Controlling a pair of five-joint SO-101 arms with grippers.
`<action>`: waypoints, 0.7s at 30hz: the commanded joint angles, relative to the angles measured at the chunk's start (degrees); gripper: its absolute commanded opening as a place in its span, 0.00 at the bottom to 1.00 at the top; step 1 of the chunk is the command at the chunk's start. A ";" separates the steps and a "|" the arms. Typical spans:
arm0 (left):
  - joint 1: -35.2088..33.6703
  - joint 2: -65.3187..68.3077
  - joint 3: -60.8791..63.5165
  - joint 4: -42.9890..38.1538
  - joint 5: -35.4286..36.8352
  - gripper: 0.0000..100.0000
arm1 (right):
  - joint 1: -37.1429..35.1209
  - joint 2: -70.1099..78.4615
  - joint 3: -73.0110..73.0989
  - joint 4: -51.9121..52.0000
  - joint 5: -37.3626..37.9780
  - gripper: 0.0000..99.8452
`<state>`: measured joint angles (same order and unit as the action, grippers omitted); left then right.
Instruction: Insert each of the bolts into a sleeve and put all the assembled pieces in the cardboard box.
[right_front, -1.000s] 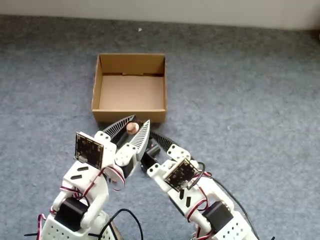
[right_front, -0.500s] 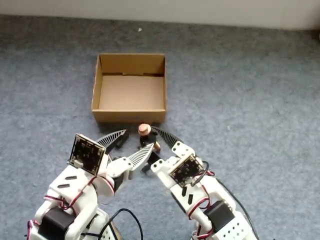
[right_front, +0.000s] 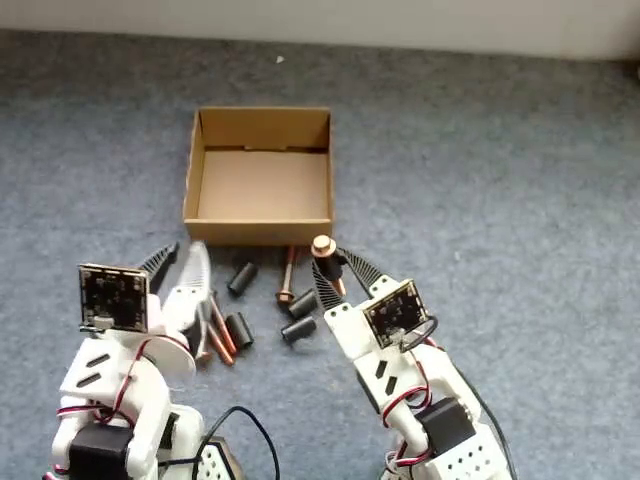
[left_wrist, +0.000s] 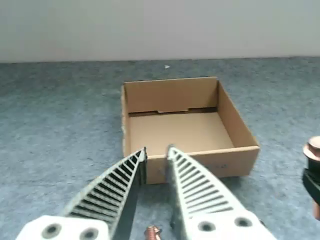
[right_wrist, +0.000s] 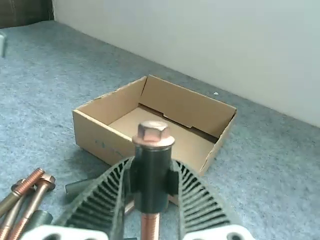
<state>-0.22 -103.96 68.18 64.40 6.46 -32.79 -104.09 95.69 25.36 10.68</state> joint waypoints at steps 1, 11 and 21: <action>-8.31 -0.31 -1.36 0.97 -3.52 0.01 | 0.84 -1.19 8.57 -0.22 -0.53 0.01; -12.70 -0.31 15.34 2.90 -8.09 0.01 | 2.07 -1.19 1.80 7.69 -1.76 0.01; -12.62 -0.31 21.93 0.62 -11.69 0.01 | 2.15 1.98 -14.64 14.29 -5.01 0.00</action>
<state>-12.53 -103.96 90.15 66.33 -4.09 -31.12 -104.09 87.16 39.60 6.29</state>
